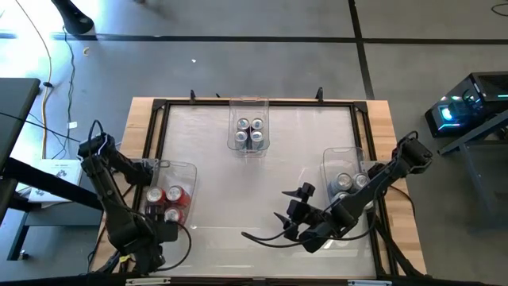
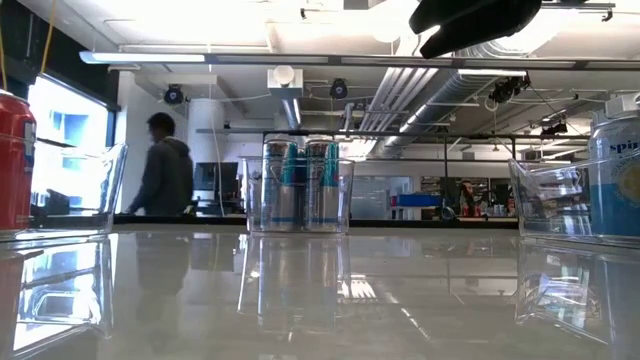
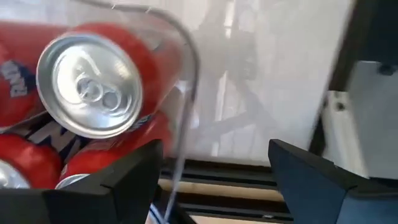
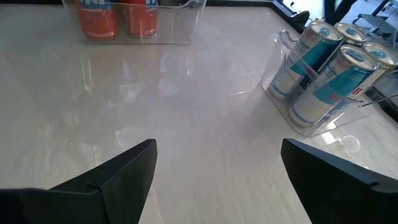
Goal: Sort soda cans
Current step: Move the bottom left transparent bin to the top, then adjust the top center transparent bin
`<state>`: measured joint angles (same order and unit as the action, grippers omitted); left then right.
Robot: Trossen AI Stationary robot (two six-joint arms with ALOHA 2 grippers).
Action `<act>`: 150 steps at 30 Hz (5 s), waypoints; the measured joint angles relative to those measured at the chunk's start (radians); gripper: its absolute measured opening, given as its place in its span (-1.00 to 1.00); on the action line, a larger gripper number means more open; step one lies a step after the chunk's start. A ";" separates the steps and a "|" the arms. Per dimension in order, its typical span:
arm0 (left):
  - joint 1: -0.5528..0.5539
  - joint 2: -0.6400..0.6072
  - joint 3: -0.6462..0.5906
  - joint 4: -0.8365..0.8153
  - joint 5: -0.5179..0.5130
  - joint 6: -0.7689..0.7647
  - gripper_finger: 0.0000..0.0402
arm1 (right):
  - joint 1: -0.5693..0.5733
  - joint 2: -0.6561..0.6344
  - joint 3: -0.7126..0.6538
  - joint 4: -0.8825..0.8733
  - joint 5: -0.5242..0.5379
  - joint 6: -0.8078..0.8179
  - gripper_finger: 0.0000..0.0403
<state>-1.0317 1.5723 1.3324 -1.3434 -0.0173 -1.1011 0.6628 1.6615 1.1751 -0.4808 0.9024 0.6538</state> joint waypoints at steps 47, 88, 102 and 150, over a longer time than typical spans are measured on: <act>0.319 0.001 -0.209 0.158 -0.150 0.475 -0.99 | 0.000 0.000 0.000 0.000 0.007 -0.004 0.69; 0.984 -0.002 -0.205 0.334 -0.336 1.166 -0.49 | -0.403 0.072 0.000 0.399 -0.515 -0.630 0.64; 0.928 -0.137 -0.206 0.292 -0.356 1.023 -0.06 | -0.624 0.113 0.023 0.450 -0.655 -0.750 0.61; 0.127 -0.265 -0.208 -0.120 -0.799 -0.062 -0.16 | -0.746 0.191 0.022 0.304 -1.101 -0.926 -0.99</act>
<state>-0.9043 1.3071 1.1248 -1.4637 -0.8167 -1.1632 -0.0835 1.8526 1.1975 -0.1772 -0.1988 -0.2722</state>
